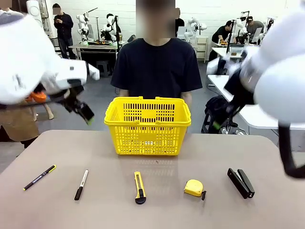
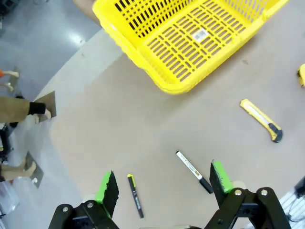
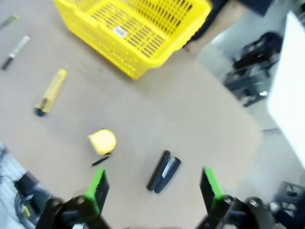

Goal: Place the items the person wants into the basket.
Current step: Pick up the item the person points to and place it in the Market Basket.

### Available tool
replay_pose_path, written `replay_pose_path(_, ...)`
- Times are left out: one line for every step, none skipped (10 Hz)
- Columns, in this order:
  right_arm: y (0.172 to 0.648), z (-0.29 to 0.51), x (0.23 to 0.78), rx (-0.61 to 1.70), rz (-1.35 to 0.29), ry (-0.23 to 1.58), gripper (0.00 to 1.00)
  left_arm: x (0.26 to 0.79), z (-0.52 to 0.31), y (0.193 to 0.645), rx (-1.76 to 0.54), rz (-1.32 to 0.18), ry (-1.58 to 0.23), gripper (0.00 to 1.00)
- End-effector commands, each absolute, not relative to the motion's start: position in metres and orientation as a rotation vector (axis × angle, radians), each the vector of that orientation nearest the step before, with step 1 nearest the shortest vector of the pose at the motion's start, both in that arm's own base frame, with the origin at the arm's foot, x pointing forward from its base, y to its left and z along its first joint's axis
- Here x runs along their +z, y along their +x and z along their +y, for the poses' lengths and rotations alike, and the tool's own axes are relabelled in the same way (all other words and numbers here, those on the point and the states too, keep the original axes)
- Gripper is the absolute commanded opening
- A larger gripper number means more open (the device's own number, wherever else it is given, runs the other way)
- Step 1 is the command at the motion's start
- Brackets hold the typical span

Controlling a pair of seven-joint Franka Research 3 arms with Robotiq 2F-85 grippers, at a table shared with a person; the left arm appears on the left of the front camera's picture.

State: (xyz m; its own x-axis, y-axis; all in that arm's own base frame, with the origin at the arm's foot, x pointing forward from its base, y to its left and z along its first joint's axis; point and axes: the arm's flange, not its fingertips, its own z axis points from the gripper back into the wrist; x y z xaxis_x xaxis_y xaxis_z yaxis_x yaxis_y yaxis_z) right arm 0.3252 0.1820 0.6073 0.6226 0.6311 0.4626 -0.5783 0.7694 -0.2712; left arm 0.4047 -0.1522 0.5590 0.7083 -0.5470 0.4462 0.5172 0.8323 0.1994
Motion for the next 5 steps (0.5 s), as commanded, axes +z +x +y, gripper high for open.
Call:
replay_pose_path(0.346,0.197,0.652,0.646,-0.575,-0.121,1.00,0.596,-0.159,0.432,-0.567,-0.501,0.076,1.00)
replay_pose_path(0.345,0.196,0.664,0.633,-0.591,-0.115,1.00,0.616,-0.156,0.430,-0.547,-0.522,0.079,1.00)
replay_pose_path(0.347,0.194,0.664,0.623,-0.573,-0.128,1.00,0.629,-0.154,0.428,-0.527,-0.557,0.081,1.00)
replay_pose_path(0.348,0.195,0.652,0.637,-0.529,-0.161,1.00,0.641,-0.156,0.421,-0.537,-0.580,0.089,1.00)
replay_pose_path(0.336,0.187,0.681,0.654,-0.604,-0.093,1.00,0.630,-0.152,0.425,-0.565,-0.542,0.063,1.00)
